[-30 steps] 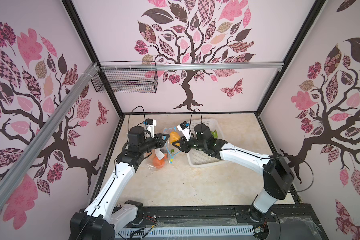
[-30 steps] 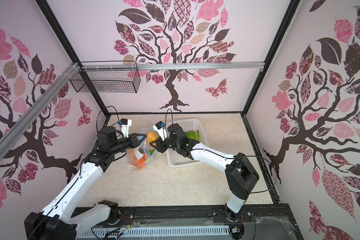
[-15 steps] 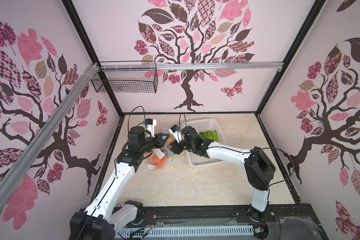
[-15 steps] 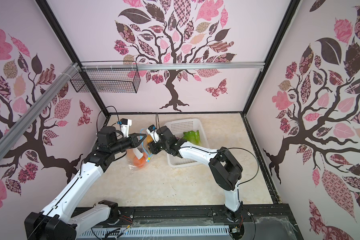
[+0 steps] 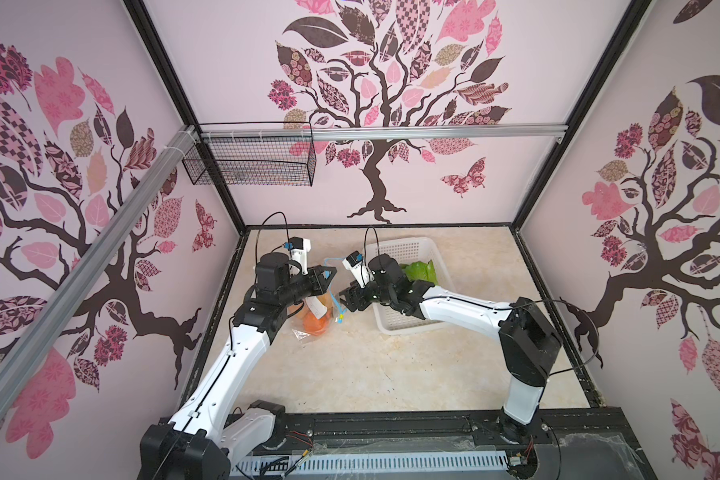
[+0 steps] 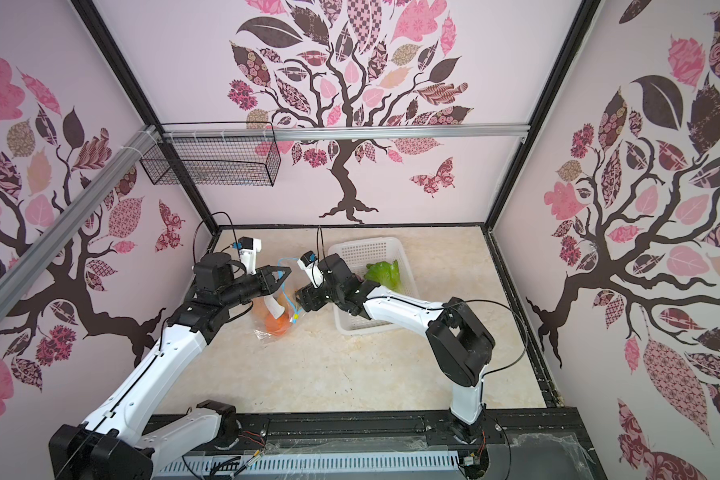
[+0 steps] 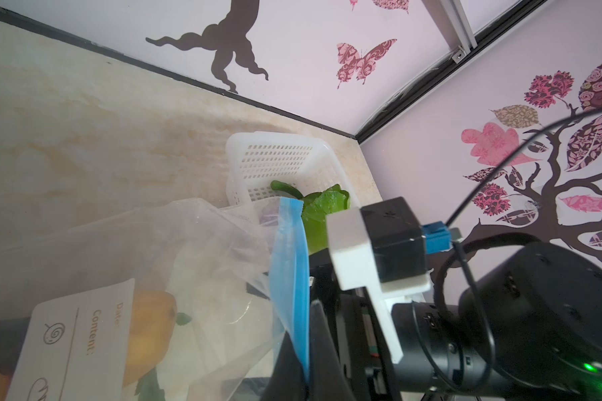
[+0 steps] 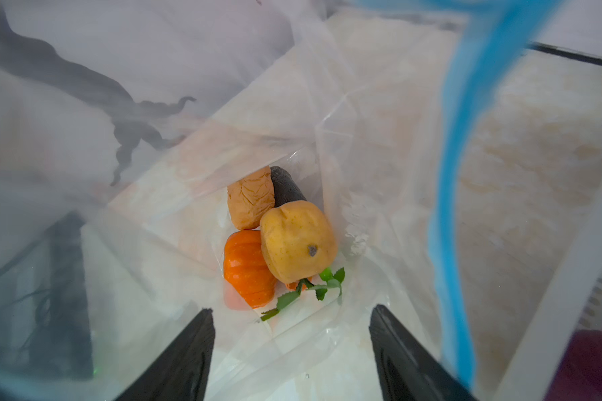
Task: Place the food in the zip-top bag and seal the zipper
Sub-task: 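Open the right gripper inside the bag to drop the potato, then move the right gripper back over the basket to the purple onion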
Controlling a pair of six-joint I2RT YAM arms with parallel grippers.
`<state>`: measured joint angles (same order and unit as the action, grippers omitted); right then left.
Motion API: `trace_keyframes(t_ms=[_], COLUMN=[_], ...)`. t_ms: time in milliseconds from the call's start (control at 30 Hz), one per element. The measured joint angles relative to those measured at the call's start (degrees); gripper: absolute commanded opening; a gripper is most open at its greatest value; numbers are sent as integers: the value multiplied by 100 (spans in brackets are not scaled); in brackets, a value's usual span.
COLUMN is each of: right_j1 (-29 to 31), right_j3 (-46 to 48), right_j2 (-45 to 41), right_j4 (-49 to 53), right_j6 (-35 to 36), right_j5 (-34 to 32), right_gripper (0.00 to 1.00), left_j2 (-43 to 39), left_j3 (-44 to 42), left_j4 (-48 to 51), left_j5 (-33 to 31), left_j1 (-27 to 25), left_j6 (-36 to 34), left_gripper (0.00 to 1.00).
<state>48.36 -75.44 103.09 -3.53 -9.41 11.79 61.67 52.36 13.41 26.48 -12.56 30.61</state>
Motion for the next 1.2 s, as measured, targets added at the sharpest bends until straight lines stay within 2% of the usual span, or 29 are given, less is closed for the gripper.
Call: trace_keyframes(t_ms=[200,333,533,667,900,1200], right_j1=[-83,-343,-931,-1058,-1038,-1178], right_j3=[612,960,1443,1510,1038,-26], right_j2=[-949,-1447,-1628,-1598,-868,485], right_j4=[-284,-492,-483,-240,66,560], right_j6=[-9,-79,-197,-175,-173,-354], right_j5=[-439,-782,-1290,-1589,-1609,-1655], right_gripper=[78,80,81,79,69,64], left_j2=[0,2,15,66,101,98], left_j3=[0,0,0,0,0,0], left_j4=[2,2,4,2,7,22], left_j5=[-79,-87,-90,-85,-79,-72], left_j1=[39,42,42,42,42,42], left_j6=[-2,-2,-4,-4,-4,-4], left_gripper=[0,0,0,0,0,0])
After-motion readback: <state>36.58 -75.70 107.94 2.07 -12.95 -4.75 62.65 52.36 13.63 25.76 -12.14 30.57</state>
